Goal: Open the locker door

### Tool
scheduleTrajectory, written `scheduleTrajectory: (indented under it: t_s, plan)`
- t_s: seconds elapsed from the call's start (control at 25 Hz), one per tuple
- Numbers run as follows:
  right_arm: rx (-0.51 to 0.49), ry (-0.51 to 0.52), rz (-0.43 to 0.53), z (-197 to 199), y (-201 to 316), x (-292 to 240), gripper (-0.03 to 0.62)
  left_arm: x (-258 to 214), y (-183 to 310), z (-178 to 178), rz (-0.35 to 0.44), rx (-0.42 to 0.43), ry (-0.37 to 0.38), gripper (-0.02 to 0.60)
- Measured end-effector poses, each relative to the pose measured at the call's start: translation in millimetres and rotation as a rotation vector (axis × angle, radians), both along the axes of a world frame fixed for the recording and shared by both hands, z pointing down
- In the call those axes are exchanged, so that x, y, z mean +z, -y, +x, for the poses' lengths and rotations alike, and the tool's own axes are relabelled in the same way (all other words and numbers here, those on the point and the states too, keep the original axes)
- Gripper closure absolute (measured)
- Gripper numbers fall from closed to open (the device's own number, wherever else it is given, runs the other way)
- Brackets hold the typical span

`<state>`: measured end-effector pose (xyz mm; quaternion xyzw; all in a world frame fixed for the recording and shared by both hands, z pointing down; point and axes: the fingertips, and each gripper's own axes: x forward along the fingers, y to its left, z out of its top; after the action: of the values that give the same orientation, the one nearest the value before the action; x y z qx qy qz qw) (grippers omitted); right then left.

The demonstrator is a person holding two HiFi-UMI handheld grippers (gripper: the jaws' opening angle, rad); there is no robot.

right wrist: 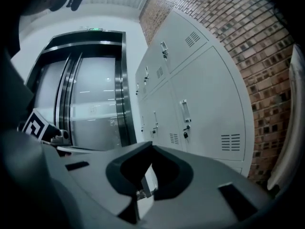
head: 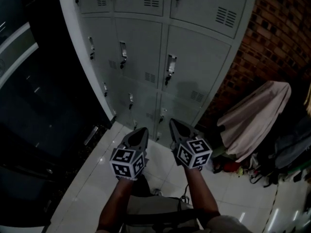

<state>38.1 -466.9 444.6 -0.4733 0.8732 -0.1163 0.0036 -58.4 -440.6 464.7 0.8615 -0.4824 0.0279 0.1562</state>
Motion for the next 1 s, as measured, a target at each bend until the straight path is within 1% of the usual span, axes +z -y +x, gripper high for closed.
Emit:
scheduleTrajectory:
  t_s: [0.2,0.24,0.32,0.44,0.56,0.84,1.0]
  plan:
    - [0.090,-0.046,0.022,0,64,-8,0.557,-5,51,-6,0.006,0.028,-0.006,0.583]
    - [0.102,-0.051,0.024,0,77,-10,0.512,-5,61,-7,0.006,0.033,-0.008,0.583]
    - [0.125,-0.056,0.027,-2,104,-14,0.500,-6,80,-10,0.004,0.044,-0.007,0.583]
    - [0.166,-0.057,0.034,-5,140,-24,0.408,-10,105,-15,0.005,0.061,-0.005,0.583]
    - [0.204,-0.063,0.040,-8,170,-33,0.379,-17,128,-19,0.012,0.080,-0.005,0.583]
    - [0.283,-0.082,0.032,-11,222,-37,0.379,-28,165,-29,0.021,0.128,-0.001,0.583]
    - [0.366,-0.097,0.024,-3,246,-37,0.373,-26,179,-39,0.019,0.142,0.004,0.583]
